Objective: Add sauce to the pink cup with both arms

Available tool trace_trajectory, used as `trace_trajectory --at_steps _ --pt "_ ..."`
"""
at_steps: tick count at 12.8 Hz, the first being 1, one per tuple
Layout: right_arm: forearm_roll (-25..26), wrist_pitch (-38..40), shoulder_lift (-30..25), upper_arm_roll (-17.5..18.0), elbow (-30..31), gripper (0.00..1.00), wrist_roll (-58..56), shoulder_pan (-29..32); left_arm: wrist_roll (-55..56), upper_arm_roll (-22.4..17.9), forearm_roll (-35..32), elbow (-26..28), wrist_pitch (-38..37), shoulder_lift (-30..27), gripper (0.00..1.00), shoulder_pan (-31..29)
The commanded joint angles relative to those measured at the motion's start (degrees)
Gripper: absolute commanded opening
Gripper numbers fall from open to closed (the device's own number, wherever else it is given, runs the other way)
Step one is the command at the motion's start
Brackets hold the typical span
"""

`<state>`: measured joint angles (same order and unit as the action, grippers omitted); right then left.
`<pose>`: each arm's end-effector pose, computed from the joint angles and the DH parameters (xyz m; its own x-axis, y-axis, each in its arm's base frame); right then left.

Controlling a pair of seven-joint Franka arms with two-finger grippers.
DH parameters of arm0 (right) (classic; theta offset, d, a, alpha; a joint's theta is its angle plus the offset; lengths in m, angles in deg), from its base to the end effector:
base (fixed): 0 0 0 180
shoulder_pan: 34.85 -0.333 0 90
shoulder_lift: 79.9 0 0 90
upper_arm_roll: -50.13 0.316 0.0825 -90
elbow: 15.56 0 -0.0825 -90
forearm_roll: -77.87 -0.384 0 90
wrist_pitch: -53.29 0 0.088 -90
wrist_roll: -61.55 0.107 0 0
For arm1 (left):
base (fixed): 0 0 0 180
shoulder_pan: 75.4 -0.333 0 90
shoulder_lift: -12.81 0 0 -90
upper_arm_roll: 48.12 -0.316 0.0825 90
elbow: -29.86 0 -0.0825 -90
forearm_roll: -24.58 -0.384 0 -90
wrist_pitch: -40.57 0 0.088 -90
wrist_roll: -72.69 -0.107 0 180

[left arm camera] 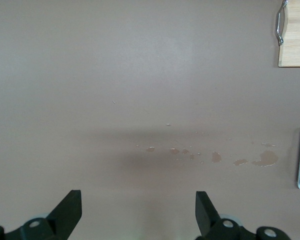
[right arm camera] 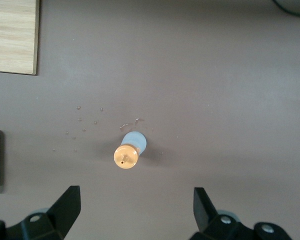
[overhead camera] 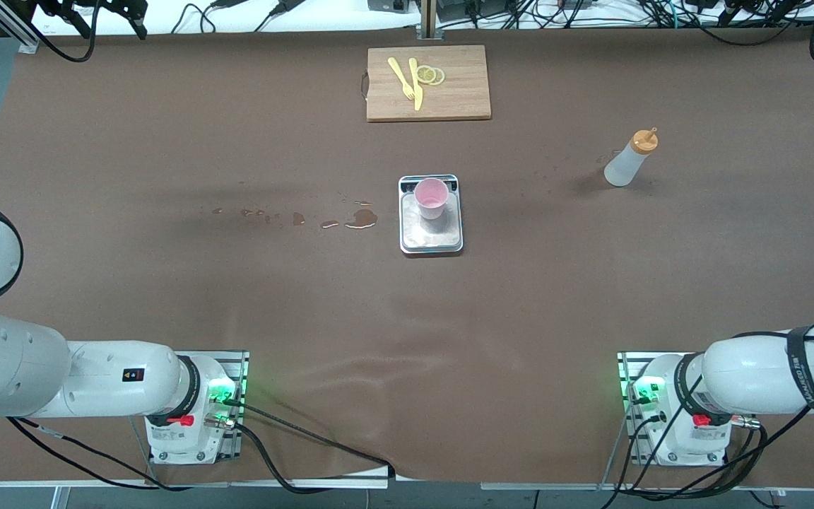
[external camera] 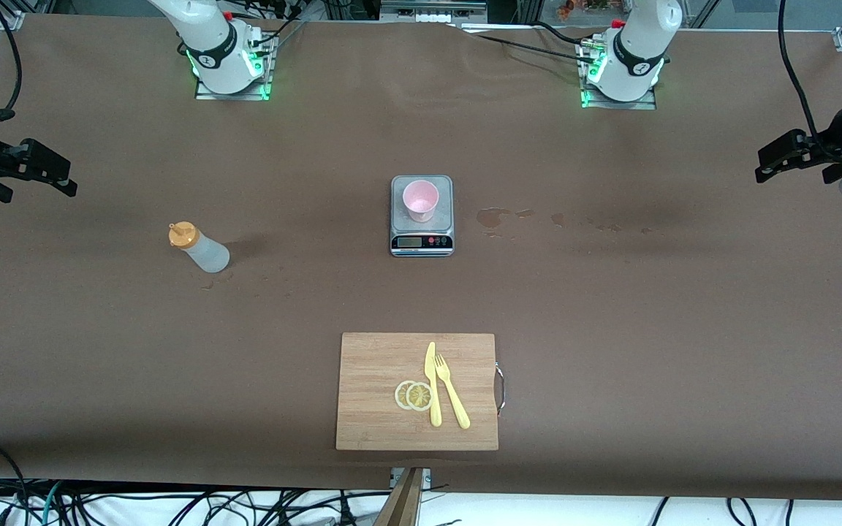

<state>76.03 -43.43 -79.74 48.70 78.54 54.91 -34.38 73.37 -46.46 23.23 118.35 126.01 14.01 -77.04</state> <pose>0.5648 -0.0156 0.5994 0.9958 0.0789 0.0463 0.0802 -0.9964 -0.0268 0.5525 0.0027 0.6186 0.9972 0.0134 -0.0738 0.0116 -0.9996 -0.0238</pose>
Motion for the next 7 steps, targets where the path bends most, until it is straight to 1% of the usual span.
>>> trace_trajectory --at_steps 1,7 --pt "-1.3 1.2 -1.2 -0.2 0.8 1.0 1.2 0.1 -0.9 0.2 -0.3 -1.5 -1.1 0.6 1.0 -0.1" --pt "-1.3 3.7 -1.0 -0.6 -0.8 1.0 1.1 0.1 -0.9 0.2 -0.3 -1.5 -1.1 0.6 1.0 -0.1"
